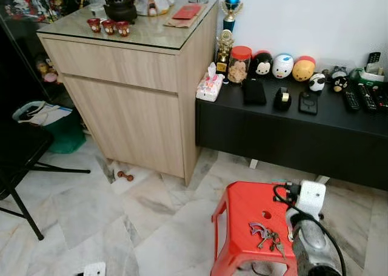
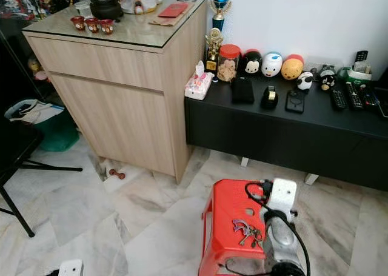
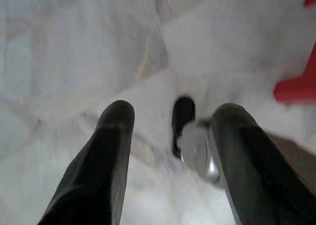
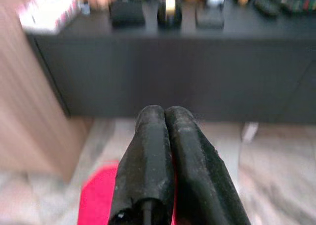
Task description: Hang keys on a hook
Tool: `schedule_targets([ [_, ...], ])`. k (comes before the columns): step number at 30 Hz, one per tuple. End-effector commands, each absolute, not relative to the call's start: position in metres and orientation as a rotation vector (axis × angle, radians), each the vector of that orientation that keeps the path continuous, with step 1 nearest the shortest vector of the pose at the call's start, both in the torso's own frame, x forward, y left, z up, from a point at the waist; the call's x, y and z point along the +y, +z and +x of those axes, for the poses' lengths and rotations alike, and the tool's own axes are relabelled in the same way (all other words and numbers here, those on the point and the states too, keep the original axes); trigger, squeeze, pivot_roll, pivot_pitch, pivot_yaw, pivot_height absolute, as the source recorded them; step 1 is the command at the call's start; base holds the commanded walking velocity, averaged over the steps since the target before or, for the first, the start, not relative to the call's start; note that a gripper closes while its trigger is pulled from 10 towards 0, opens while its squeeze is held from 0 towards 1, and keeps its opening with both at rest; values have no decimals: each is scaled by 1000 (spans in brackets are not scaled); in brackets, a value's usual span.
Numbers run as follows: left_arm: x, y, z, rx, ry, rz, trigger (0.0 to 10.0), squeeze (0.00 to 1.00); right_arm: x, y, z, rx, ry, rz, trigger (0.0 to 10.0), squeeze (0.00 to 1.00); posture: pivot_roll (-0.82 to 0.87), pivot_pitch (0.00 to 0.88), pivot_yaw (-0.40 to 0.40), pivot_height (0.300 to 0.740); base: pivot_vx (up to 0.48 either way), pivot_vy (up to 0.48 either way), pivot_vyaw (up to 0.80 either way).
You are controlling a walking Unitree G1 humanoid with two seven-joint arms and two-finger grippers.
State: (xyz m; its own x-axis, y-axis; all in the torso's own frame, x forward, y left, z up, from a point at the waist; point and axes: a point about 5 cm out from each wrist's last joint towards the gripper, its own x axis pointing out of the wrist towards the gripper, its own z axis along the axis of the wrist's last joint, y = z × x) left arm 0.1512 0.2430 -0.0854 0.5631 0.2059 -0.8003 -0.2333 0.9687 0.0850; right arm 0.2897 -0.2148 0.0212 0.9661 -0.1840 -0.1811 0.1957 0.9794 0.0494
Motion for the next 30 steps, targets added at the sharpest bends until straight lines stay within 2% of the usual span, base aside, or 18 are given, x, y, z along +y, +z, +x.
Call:
schedule_targets([
  [1,246,-84,150,911,308,-24,10000,0,-214,30,294,123,-182,77,10000,0,-83,0,3,740,0,0,0],
  [6,244,-79,159,838,296,-16,10000,0,-215,38,292,48,-159,53,10000,0,-121,0,20,740,0,0,0],
  [13,241,-80,160,841,276,0,10000,0,-206,48,286,-43,-99,45,10000,0,-122,0,19,740,0,0,0],
  [27,235,-80,163,832,286,-20,10000,0,-201,41,290,44,-17,26,10000,0,-34,0,-52,740,0,0,0],
  [30,250,-68,173,725,320,-21,10000,0,-198,36,291,83,4,13,10000,0,-16,0,-75,740,0,0,0],
])
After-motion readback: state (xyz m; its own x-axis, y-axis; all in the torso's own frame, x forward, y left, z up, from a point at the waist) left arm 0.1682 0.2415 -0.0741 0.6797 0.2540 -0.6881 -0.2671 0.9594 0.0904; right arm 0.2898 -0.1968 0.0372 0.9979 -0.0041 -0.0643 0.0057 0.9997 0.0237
